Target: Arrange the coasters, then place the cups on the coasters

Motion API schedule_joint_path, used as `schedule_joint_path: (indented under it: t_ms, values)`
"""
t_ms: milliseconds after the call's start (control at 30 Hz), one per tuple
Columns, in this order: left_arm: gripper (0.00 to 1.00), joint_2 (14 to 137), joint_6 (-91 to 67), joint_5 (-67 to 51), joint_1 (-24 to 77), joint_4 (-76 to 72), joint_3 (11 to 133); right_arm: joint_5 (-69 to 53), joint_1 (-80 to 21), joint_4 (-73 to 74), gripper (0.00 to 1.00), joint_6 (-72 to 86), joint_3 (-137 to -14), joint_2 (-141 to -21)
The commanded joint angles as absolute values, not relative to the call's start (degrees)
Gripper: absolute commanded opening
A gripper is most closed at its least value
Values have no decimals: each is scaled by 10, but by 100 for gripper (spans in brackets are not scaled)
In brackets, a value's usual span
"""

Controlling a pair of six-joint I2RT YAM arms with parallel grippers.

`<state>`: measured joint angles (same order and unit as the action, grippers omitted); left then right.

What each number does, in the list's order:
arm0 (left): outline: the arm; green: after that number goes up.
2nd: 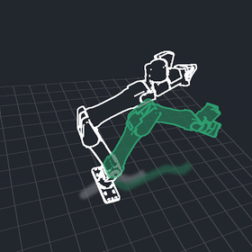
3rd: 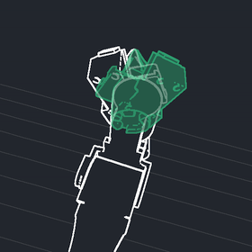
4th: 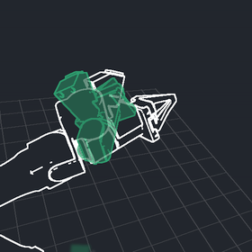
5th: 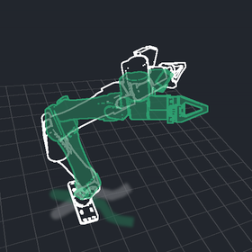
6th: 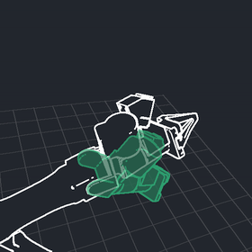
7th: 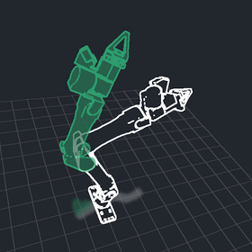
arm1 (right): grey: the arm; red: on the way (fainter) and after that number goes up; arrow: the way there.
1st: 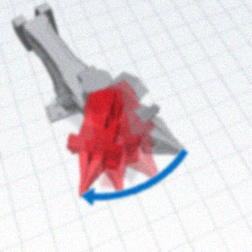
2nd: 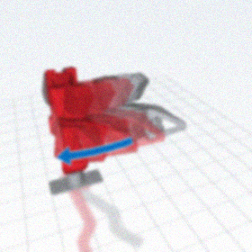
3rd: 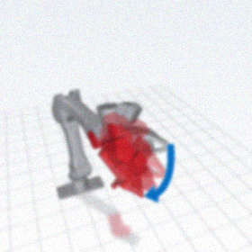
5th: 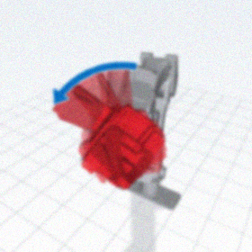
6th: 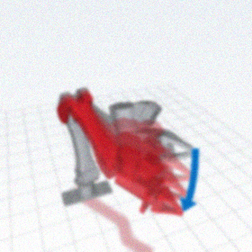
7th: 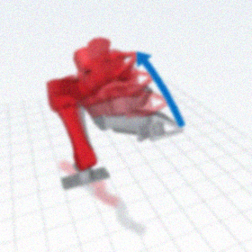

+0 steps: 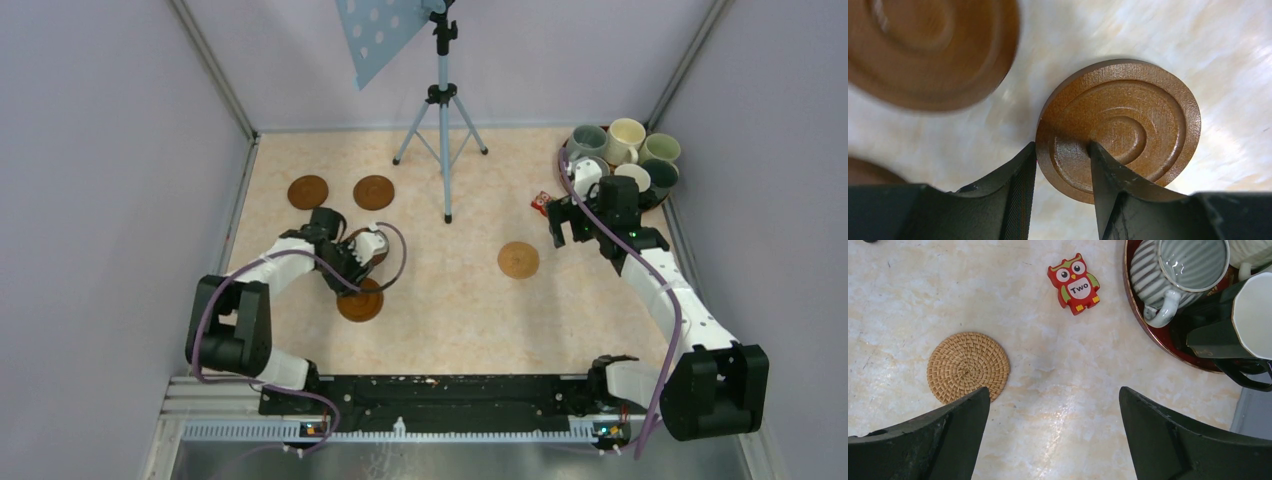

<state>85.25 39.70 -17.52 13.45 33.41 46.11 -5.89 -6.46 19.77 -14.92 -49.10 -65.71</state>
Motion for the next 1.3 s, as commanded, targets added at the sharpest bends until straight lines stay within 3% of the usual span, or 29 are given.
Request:
schedule_joint_path:
  t_ms: [0, 500, 833, 1267]
  values:
    - [48, 834, 509, -116, 30, 380, 420, -67, -62, 191, 99, -149, -504, -644]
    - [48, 859, 670, -133, -252, 406, 446, -68, -62, 192, 99, -150, -506, -649]
    - [51, 847, 684, -140, -274, 424, 452, -68, -62, 193, 99, -151, -507, -652]
    - [69, 814, 658, -192, -274, 504, 538, -71, -62, 195, 99, -151, -508, -650]
